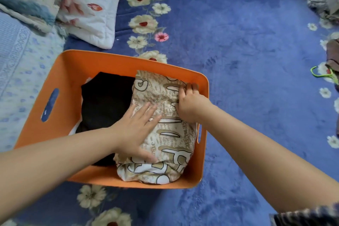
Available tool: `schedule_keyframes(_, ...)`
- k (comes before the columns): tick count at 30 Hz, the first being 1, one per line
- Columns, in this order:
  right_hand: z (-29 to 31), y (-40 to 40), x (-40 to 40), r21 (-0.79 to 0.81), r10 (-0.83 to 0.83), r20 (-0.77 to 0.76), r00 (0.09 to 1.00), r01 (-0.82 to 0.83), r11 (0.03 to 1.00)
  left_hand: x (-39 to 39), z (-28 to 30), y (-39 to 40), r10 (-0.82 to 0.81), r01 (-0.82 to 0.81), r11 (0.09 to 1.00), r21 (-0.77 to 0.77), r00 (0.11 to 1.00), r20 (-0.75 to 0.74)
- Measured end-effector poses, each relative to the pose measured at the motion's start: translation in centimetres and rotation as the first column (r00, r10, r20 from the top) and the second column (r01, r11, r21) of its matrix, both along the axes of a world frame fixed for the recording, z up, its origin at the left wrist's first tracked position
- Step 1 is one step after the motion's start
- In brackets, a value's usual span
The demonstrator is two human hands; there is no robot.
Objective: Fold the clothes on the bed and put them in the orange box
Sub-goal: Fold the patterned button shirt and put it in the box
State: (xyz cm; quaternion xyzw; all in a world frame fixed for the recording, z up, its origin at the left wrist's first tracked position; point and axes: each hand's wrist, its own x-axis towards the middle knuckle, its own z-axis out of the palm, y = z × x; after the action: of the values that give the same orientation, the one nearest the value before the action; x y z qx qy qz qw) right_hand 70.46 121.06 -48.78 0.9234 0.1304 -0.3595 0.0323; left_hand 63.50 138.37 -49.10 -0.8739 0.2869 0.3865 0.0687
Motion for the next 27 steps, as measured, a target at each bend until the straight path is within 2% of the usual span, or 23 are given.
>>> schedule_keyframes(2,-0.5,0.0,0.6,-0.045,0.024,-0.064,0.998,-0.027,0.999,0.1,-1.1,0.4,-0.012,0.013,0.999,0.043,1.0,-0.013)
schedule_keyframes(6,-0.8,0.0,1.4,-0.128,0.103,-0.122,0.987,-0.119,0.985,-0.7,-2.7,-1.0,0.036,-0.043,0.995,0.092,0.997,0.072)
schedule_keyframes(9,-0.3,0.1,0.1,-0.105,0.101,-0.029,0.994,-0.104,0.989,-1.5,-2.6,-1.5,0.044,-0.054,0.991,0.119,0.995,0.086)
schedule_keyframes(11,0.2,0.1,-2.5,-0.105,0.144,0.047,0.988,-0.138,0.985,-1.6,-1.9,-0.7,0.057,-0.062,0.995,0.075,0.996,0.068)
schedule_keyframes(14,1.0,0.0,-6.6,-0.169,0.252,-0.011,0.968,-0.251,0.953,-0.4,-0.3,1.0,0.161,-0.157,0.986,-0.047,0.983,0.086)
schedule_keyframes(16,1.1,0.0,-7.4,-0.185,0.239,-0.054,0.97,-0.245,0.952,0.9,0.2,1.5,0.215,-0.211,0.976,-0.048,0.966,0.143)
schedule_keyframes(20,0.6,1.0,-7.6,-0.147,0.212,-0.144,0.967,-0.233,0.961,3.0,-0.1,0.7,0.205,-0.217,0.975,0.044,0.96,0.188)
schedule_keyframes(27,-2.8,1.5,-9.1,-0.225,0.162,-0.017,0.987,-0.162,0.961,4.6,-2.9,0.0,0.209,-0.22,0.973,0.068,0.967,0.146)
